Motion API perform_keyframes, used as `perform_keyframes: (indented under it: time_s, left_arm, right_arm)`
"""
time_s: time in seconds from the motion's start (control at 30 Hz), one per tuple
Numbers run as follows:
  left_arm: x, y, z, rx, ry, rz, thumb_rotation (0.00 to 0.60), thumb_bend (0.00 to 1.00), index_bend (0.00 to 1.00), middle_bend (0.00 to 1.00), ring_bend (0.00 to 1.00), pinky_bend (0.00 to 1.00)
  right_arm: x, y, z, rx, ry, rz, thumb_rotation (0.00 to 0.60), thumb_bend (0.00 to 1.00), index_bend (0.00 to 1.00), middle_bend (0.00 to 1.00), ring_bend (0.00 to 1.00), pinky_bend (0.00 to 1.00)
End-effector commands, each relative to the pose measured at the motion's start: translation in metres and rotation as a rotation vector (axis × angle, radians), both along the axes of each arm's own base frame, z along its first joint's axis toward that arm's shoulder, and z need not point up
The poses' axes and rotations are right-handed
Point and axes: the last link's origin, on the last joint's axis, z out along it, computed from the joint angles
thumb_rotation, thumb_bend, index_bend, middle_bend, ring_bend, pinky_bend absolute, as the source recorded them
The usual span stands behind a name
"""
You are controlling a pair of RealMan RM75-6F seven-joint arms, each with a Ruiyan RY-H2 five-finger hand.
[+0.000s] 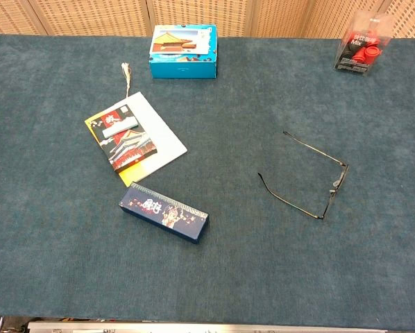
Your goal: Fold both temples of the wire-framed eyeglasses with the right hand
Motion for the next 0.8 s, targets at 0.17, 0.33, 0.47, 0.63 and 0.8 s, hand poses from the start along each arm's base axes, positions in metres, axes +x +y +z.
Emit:
perform_keyframes:
  time_s: [0.17,0.33,0.47,0.63,0.8]
  left_arm:
    - [-0.001,-0.002,0.001,0.009,0.003,0.008,0.6,0.49,0.57,0.51,0.43,0.52]
    - [0.0,-0.002,0.002,0.017,0.0,0.005,0.6,0.49,0.57,0.51,0.43,0.52]
    - [0.0,-0.001,0.0,0.005,-0.002,0.001,0.6,0.49,0.57,0.51,0.43,0.52]
    - [0.001,-0.001,-0.001,-0.002,-0.009,-0.01,0.6,0.49,0.57,0.51,0.43,0.52]
    - [0.002,-0.001,0.0,0.001,-0.014,-0.015,0.6,0.49,0.57,0.51,0.43,0.52]
  right_arm:
    - [-0.001,-0.004,-0.002,0.018,-0.001,-0.004,0.6,0.47,0.41,0.36,0.17,0.41]
    - [0.0,-0.003,-0.007,0.039,-0.003,0.0,0.6,0.47,0.41,0.36,0.17,0.41]
    - [0.003,0.001,-0.011,0.062,0.01,0.024,0.6,0.51,0.41,0.36,0.17,0.41]
    - [0.009,0.006,-0.019,0.118,0.025,0.065,0.6,0.68,0.41,0.35,0.17,0.4]
    - [0.012,0.006,-0.027,0.198,0.085,0.077,0.6,0.86,0.37,0.31,0.17,0.35]
